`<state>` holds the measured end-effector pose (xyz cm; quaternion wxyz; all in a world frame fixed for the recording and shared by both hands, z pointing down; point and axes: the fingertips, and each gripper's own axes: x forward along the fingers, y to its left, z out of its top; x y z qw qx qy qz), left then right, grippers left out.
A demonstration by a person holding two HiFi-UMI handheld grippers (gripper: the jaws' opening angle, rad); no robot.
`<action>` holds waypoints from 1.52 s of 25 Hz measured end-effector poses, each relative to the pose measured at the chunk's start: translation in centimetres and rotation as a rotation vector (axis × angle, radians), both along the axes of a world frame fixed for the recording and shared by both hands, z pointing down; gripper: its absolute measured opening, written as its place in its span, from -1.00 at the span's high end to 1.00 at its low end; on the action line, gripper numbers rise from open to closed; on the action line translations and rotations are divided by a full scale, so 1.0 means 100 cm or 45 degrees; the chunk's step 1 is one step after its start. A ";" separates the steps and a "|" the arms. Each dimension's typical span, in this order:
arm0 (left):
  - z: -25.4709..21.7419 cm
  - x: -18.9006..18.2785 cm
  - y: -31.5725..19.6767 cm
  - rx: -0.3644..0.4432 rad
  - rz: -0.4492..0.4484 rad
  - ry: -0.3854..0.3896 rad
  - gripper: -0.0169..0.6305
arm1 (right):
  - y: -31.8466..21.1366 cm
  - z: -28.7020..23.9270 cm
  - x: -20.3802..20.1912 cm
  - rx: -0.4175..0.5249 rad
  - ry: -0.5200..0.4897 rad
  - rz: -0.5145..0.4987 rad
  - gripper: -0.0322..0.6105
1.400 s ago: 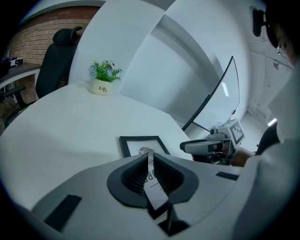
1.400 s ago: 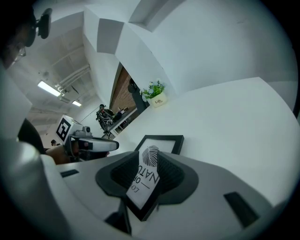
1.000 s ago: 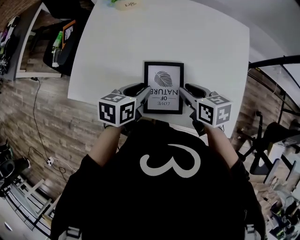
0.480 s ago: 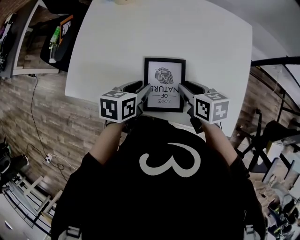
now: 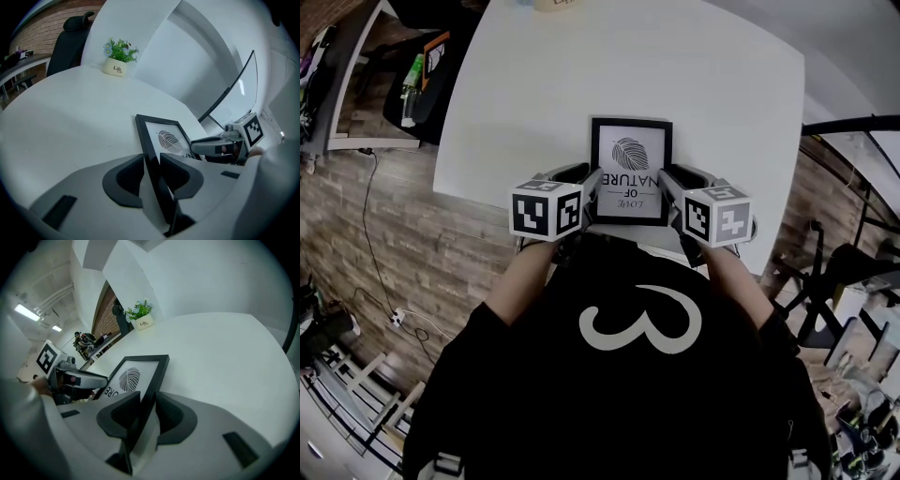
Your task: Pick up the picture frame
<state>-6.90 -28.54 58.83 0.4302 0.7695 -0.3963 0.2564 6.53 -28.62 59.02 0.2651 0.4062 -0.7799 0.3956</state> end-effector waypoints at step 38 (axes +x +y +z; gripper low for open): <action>-0.008 0.004 0.000 -0.018 0.140 -0.117 0.65 | 0.012 -0.010 0.002 0.030 0.042 0.197 0.60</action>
